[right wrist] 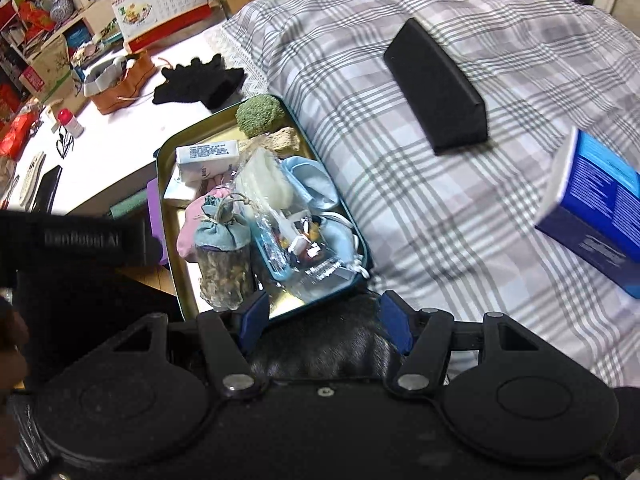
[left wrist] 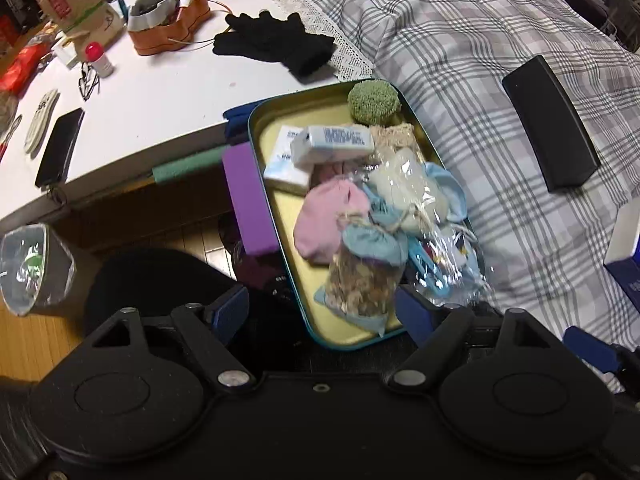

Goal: Organize soft objects
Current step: 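Withdraw both open tools from the filled tray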

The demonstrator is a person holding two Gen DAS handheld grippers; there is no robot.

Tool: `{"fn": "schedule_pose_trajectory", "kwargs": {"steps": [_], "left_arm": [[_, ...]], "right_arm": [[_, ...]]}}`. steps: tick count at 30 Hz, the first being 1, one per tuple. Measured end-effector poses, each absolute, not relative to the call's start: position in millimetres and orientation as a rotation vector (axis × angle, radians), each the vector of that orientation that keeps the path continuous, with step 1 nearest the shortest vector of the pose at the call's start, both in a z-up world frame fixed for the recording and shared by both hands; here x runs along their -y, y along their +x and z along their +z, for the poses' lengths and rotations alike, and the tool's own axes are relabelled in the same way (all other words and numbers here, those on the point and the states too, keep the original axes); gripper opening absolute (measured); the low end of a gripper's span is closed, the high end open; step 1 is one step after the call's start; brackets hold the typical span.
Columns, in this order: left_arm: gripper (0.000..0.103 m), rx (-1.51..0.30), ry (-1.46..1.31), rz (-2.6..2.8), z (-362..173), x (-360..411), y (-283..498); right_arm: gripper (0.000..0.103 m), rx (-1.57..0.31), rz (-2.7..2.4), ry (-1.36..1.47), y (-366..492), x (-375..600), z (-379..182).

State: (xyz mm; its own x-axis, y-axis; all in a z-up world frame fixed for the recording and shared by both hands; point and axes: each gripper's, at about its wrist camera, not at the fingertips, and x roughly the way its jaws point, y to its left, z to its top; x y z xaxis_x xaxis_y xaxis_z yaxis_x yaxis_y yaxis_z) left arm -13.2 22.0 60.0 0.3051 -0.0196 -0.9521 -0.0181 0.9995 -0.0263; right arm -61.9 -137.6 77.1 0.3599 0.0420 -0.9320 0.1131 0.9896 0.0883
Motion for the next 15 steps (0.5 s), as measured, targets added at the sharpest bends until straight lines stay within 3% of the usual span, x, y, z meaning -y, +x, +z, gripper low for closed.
{"fn": "schedule_pose_trajectory", "kwargs": {"steps": [5, 15], "left_arm": [[0.083, -1.206, -0.023, 0.038, 63, -17, -35], [0.083, -1.211, -0.065, -0.033, 52, -5, -74]], "right_arm": [[0.061, -1.163, -0.078, 0.157, -81, 148, 87], [0.061, -1.126, -0.129, 0.169, -112, 158, 98]]}}
